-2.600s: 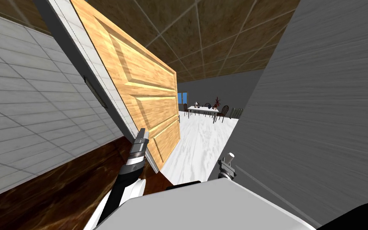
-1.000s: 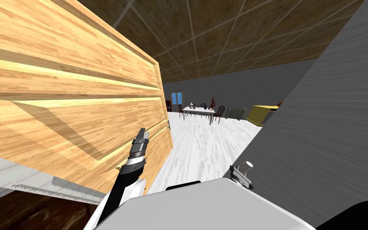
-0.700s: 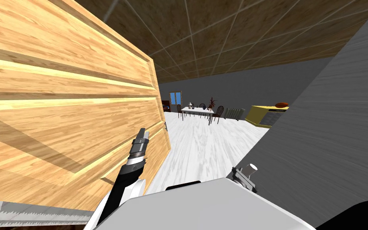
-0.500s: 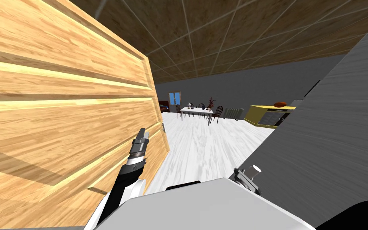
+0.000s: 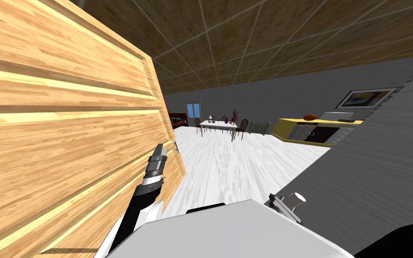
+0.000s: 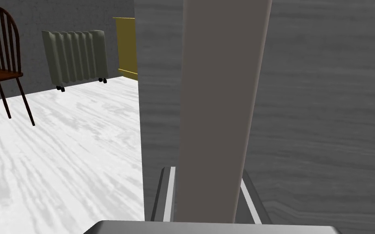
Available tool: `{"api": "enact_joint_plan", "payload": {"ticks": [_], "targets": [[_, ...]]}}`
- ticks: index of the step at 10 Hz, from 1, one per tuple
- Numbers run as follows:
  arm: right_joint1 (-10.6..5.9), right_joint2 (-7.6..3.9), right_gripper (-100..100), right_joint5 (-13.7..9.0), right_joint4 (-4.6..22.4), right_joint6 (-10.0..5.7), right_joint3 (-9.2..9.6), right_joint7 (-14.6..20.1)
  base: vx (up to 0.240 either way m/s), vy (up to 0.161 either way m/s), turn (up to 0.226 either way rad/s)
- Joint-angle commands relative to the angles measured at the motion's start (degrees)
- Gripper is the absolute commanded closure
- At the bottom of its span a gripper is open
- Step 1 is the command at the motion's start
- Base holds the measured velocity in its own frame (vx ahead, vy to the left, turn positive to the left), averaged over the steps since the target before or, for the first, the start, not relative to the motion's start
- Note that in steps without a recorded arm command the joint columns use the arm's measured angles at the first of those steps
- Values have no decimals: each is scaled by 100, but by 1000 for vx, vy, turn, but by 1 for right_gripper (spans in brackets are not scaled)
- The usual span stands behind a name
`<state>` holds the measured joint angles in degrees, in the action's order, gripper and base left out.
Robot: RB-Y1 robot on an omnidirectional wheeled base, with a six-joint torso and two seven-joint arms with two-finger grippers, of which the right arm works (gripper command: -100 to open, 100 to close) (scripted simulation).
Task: Push the door open
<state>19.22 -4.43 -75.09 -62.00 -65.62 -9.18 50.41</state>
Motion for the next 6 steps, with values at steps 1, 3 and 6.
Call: {"api": "enact_joint_plan", "payload": {"ticks": [1,3,6], "targets": [[93,-11,100,-92,-23,-85,-128,-3,161,-122,-62],[118,15,100,-187,-21,-129,-222,-15,179,-133,-55],[187,15,100,-329,-62,-151,-309,-45,103,-101,-42]]}}
